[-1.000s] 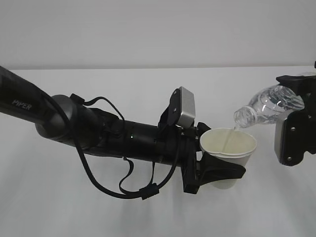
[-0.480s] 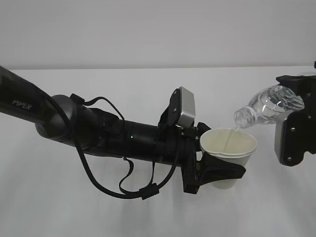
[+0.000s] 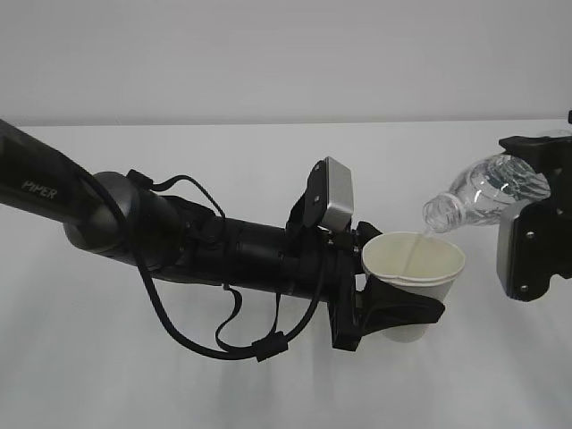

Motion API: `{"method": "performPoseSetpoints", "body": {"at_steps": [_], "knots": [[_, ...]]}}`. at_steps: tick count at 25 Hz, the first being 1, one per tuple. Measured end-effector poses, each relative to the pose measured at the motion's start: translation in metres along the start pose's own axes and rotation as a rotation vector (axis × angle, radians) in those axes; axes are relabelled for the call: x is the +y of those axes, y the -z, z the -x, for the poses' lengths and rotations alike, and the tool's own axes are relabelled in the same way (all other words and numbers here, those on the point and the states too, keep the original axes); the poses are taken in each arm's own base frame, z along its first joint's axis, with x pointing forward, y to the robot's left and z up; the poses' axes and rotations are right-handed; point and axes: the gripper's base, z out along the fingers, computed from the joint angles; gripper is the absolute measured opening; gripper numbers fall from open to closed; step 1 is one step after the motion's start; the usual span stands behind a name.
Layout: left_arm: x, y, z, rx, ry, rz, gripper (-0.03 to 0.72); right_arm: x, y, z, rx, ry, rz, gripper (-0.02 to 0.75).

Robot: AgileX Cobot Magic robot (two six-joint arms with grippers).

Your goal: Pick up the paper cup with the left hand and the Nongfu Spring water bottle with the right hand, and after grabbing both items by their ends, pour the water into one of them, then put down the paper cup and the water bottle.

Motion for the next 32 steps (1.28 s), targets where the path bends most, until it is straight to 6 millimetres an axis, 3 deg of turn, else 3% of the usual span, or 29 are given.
{"method": "performPoseSetpoints", "body": {"at_steps": [32], "knots": [[0.0000, 0.0000, 0.0000, 0.000, 0.000, 0.000, 0.435, -0.0006, 0.0000, 0.0002, -0.002, 0.015, -0.006, 0.414]]}}
